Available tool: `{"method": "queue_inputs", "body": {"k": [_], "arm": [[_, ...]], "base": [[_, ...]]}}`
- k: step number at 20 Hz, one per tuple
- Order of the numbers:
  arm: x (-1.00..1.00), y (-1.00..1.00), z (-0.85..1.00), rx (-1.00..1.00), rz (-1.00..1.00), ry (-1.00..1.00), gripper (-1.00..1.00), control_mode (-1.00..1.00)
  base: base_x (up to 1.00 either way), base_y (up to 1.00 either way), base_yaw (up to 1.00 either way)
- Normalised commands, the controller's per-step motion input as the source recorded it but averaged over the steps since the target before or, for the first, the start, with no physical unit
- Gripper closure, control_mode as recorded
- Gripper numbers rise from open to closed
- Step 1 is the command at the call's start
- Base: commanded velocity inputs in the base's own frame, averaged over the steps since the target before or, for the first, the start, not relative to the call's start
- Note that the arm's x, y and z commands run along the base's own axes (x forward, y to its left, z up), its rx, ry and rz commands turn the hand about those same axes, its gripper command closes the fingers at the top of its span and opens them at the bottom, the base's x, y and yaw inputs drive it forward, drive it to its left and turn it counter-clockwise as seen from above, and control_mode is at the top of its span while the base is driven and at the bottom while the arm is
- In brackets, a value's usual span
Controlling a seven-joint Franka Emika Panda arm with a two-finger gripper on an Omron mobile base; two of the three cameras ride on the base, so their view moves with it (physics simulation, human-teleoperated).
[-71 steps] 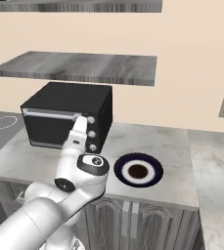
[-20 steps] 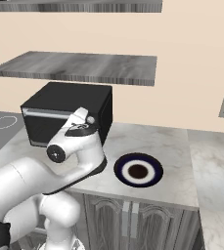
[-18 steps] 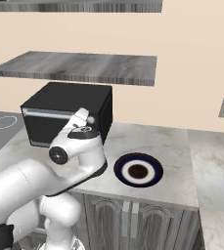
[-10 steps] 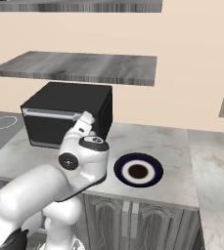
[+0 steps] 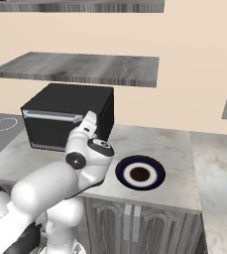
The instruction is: Pull the toaster oven rack outwards. Pick up the baguette from the plate and place it on the toaster oven rack. Close the toaster oven door fully and set the temperature to the lowest setting.
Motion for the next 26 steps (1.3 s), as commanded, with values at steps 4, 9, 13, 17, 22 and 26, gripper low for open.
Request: {"method": "queue_inputs", "body": {"k": [4,9,13,17,22,26], "arm": [[0.13,-0.06,0.00,0.03,0.02,0.01,-1.00,-1.00],[0.11,-0.04,0.00,0.01,0.02,0.02,-1.00,-1.00],[0.16,0.00,0.00,0.00,0.01,0.02,-1.00,-1.00],[0.19,0.00,0.00,0.00,0.02,0.04,-1.00,-1.00],[0.12,-0.02,0.00,0.00,0.03,0.04,-1.00,-1.00],[0.07,-0.06,0.00,0.00,0.02,0.03,-1.00,-1.00]], "base": [[0.00,0.00,0.00],[0.00,0.00,0.00],[0.00,0.00,0.00],[0.00,0.00,0.00],[0.00,0.00,0.00],[0.00,0.00,0.00]]}}
